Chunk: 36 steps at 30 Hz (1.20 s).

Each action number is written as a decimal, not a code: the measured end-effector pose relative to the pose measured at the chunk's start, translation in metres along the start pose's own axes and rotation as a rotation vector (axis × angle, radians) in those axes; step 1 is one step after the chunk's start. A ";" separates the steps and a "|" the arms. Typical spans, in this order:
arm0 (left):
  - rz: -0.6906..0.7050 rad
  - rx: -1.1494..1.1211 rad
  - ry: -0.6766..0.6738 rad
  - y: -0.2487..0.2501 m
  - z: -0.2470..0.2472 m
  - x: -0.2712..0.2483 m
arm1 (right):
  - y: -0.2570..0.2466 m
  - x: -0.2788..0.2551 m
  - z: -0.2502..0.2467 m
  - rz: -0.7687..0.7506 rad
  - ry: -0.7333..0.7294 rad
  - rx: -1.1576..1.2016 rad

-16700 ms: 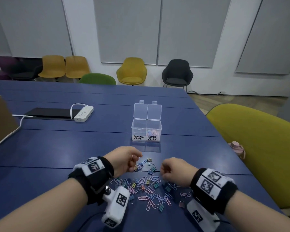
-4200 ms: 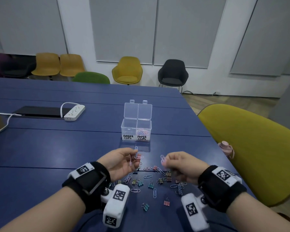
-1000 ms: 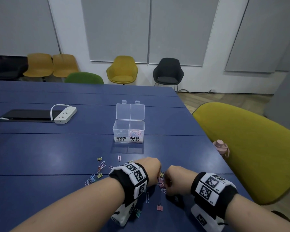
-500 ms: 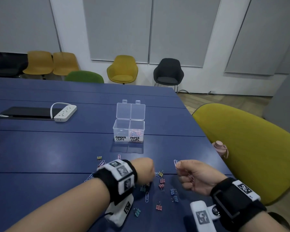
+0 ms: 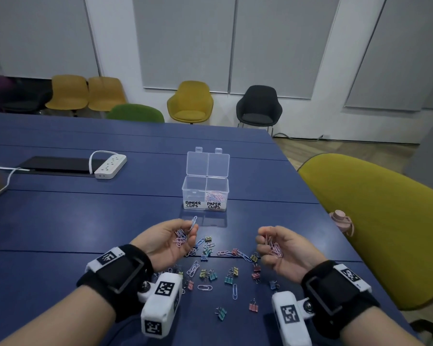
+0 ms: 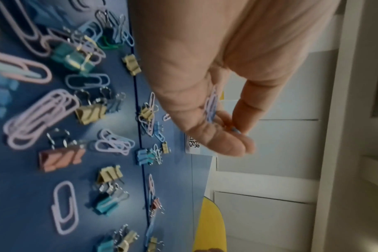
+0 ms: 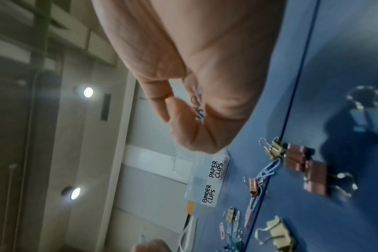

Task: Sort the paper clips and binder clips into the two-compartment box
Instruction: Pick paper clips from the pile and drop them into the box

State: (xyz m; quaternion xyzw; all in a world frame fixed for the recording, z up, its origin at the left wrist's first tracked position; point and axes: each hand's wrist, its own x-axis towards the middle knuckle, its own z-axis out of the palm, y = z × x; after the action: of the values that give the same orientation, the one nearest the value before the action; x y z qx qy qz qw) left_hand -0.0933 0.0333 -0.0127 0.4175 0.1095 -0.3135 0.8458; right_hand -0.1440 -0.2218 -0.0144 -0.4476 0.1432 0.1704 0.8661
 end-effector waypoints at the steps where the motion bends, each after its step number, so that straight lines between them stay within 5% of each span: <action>1: 0.011 0.018 -0.003 0.000 -0.001 -0.001 | -0.001 0.003 0.003 0.012 0.019 -0.060; 4: 0.005 0.057 -0.023 0.000 -0.002 0.000 | -0.004 0.011 0.010 0.001 0.132 -0.450; 7: -0.054 0.170 -0.035 0.000 0.000 0.002 | -0.008 0.019 0.015 -0.067 0.233 -1.208; 11: -0.024 0.609 0.055 -0.008 0.008 0.014 | -0.009 0.037 0.023 -0.030 0.178 -1.875; 17: 0.207 1.675 0.095 -0.014 0.045 0.037 | -0.005 0.059 0.036 0.065 0.147 -2.031; 20: 0.183 2.023 0.090 -0.022 0.062 0.050 | -0.004 0.067 0.038 0.088 0.148 -2.043; 27: -0.047 2.311 0.081 -0.034 0.075 0.079 | 0.002 0.078 0.038 0.140 0.148 -2.164; 36: -0.031 2.418 -0.002 -0.043 0.069 0.077 | -0.002 0.057 0.042 0.183 0.027 -2.060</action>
State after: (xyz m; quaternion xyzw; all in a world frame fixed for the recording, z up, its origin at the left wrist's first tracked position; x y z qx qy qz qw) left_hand -0.0648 -0.0731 -0.0313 0.9372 -0.2500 -0.2239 -0.0947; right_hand -0.0881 -0.1786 -0.0118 -0.9612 -0.0291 0.2704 0.0451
